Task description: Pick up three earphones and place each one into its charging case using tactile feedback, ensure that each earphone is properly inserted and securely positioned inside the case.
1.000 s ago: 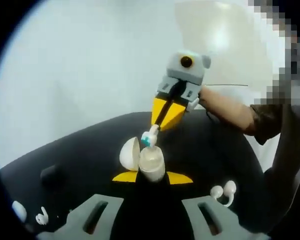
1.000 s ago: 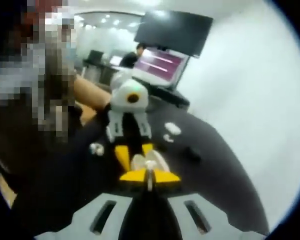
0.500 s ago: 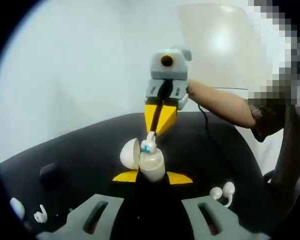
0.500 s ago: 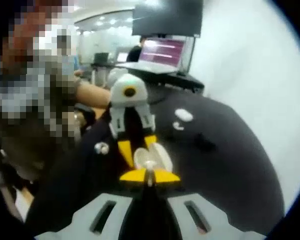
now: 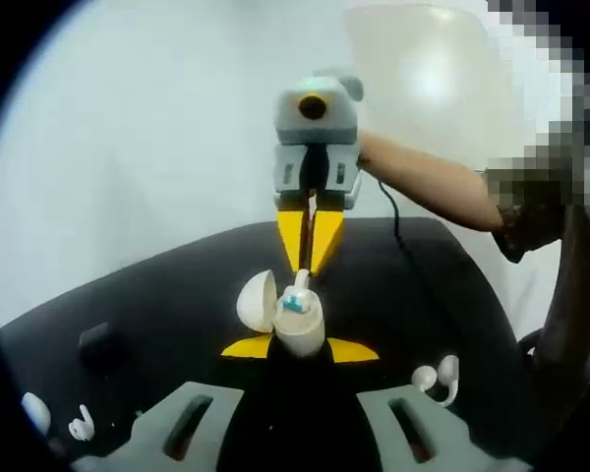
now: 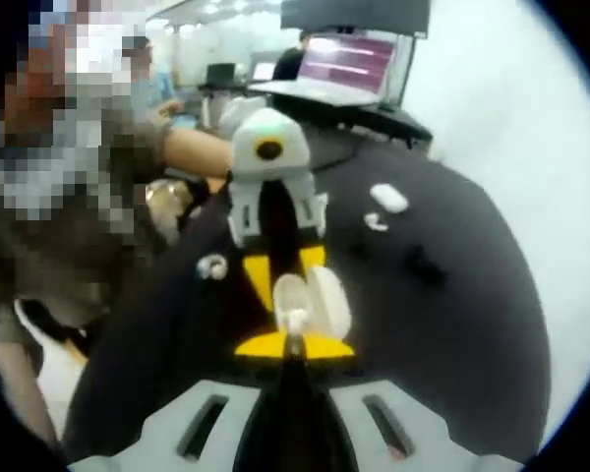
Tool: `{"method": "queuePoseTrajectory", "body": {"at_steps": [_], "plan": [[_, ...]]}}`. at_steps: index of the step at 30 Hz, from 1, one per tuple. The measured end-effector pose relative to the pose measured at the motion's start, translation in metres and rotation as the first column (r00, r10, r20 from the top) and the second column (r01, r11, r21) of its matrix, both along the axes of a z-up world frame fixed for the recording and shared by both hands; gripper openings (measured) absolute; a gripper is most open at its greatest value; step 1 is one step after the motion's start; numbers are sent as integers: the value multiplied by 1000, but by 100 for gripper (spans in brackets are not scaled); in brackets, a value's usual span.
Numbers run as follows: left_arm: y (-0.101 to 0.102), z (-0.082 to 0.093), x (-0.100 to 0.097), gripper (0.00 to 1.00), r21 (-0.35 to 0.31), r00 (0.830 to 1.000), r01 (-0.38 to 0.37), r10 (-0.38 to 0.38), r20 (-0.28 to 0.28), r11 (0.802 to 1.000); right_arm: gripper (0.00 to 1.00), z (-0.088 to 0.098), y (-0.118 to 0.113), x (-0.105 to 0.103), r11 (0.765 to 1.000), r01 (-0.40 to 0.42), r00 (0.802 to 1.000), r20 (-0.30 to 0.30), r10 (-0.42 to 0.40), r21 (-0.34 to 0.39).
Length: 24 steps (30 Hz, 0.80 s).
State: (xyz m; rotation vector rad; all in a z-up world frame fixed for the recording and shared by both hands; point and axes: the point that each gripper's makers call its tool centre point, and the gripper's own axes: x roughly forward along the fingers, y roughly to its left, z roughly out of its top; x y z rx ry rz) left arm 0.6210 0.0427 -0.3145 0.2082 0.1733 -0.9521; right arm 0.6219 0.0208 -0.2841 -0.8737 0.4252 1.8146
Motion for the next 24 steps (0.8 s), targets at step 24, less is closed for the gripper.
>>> {"method": "queuePoseTrajectory", "body": {"at_steps": [24], "plan": [[1,1,0,16,-9,1000,-1,1,-8,1000,13,17,4,4,996,86,984,158,-84,-11]]}}
